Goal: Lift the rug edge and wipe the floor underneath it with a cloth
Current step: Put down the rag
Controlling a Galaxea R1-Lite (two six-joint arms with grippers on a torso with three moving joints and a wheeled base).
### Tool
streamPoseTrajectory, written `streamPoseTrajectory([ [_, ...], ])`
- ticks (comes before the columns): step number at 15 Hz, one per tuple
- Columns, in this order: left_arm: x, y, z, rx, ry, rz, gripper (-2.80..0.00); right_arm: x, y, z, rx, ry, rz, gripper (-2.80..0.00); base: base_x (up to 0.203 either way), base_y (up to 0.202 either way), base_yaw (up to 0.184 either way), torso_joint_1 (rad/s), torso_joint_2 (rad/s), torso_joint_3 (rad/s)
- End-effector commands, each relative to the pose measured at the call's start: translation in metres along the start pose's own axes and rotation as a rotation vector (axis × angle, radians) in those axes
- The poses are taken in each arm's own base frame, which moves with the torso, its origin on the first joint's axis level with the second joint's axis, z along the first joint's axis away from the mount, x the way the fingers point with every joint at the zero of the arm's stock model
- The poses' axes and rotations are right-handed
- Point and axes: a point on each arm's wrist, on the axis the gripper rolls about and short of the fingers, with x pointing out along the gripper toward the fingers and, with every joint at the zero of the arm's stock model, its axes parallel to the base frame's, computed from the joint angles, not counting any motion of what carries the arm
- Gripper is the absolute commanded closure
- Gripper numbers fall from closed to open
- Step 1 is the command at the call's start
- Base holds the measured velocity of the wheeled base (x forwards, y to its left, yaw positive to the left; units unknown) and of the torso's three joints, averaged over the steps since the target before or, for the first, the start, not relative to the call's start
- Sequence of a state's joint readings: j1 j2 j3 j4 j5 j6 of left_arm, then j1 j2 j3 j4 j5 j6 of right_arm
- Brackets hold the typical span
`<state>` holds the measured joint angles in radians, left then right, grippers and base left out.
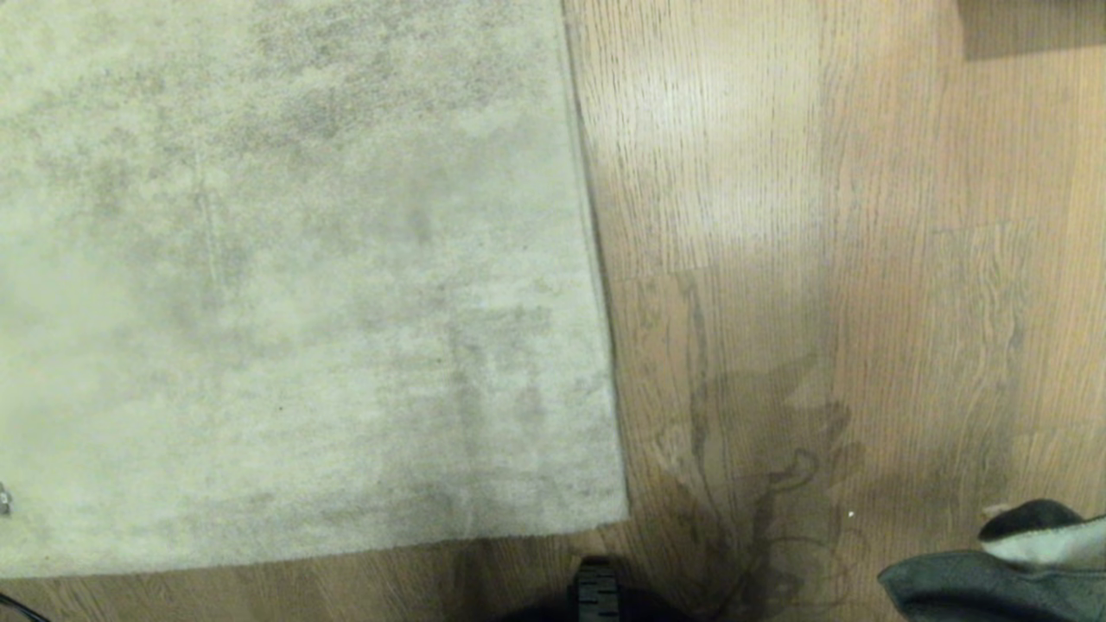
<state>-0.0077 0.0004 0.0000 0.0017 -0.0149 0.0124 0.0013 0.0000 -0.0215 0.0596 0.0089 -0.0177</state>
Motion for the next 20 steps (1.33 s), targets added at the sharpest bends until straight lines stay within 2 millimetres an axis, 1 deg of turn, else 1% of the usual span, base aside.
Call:
streamPoseTrajectory([
  [1, 0.0, 0.0, 0.0001, 0.0, -0.002, 0.0, 0.0, 0.0001, 0.0, 0.0, -0.001, 0.001, 0.001, 0.0, 0.0, 0.0, 0.0, 0.0, 0.0, 0.0],
  [11, 0.0, 0.0, 0.0002, 0.003, -0.002, 0.0, 0.0, 0.0, 0.0, 0.0, -0.001, 0.0, 0.001, 0.0, 0.0, 0.0, 0.0, 0.0, 0.0, 0.006],
  [20, 0.0, 0.0, 0.0002, 0.003, -0.002, 0.0, 0.0, 0.0, 0.0, 0.0, -0.001, 0.0, 0.001, 0.0, 0.0, 0.0, 0.0, 0.002, 0.0, 0.183],
])
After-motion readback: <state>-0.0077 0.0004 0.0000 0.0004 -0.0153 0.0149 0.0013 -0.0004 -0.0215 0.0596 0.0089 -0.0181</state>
